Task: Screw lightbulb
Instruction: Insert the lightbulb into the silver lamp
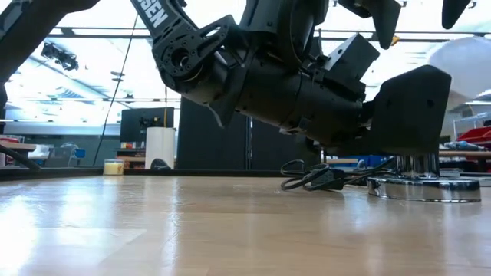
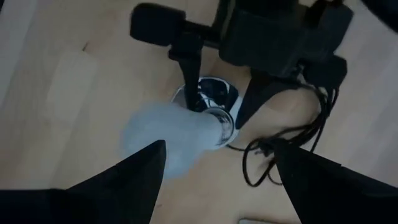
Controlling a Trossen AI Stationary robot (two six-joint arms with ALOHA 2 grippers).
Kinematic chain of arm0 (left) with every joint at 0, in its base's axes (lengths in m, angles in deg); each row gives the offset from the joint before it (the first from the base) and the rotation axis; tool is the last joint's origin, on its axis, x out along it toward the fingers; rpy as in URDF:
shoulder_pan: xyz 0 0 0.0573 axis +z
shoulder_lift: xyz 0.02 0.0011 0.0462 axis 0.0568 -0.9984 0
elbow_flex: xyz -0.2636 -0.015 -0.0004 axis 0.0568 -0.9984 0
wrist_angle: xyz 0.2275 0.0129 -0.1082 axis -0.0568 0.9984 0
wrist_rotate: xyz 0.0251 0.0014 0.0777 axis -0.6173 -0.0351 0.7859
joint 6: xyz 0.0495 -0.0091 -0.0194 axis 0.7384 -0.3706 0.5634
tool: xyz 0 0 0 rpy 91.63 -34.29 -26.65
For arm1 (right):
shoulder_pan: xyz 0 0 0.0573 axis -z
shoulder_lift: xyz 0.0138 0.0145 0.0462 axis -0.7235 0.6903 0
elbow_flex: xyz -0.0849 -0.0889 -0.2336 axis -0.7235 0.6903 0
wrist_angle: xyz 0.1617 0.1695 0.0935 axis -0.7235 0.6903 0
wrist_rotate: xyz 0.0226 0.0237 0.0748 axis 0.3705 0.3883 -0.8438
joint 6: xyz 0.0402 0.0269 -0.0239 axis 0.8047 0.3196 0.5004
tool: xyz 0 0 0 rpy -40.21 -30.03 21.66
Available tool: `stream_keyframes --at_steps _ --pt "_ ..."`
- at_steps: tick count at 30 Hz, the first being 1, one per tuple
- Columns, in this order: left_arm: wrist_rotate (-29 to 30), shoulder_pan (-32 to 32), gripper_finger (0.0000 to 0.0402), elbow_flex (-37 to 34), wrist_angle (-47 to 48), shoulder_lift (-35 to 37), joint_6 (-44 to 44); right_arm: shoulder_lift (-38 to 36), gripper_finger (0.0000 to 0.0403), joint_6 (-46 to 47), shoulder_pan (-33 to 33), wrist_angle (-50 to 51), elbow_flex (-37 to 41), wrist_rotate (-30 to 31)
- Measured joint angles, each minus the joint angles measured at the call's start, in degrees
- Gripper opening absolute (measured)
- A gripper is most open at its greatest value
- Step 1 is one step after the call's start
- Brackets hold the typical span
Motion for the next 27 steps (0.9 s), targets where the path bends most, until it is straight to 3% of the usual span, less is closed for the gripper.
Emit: stream_keyframes --at_steps 4,7,12,17,20,27 --pt "-0.68 0.27 0.0248 0.0 0.16 0.0 -0.72 0.0 0.0309 5.73 -0.09 1.55 -0.68 -0.7" --pt "1.43 0.31 0.0244 0.02 2.03 0.0 -3.09 -0.31 0.0309 17.24 -1.65 3.72 0.27 -0.07" --pt "13.21 0.54 0.0243 -0.02 18.07 3.52 -1.8 -1.5 0.0309 33.23 -8.3 2.74 6.63 -1.15" --pt "15.15 0.37 0.0243 0.02 24.52 8.43 -0.02 -7.81 0.0309 54.01 -19.09 -9.9 8.73 10.81" --pt "14.83 -0.6 0.0243 0.02 26.65 10.34 0.19 -7.04 0.0309 64.11 -26.04 -13.21 10.25 17.63" --pt "15.25 -4.89 0.0249 0.0 32.42 13.48 -3.26 3.01 0.0309 81.48 -34.03 -13.83 11.3 18.8"
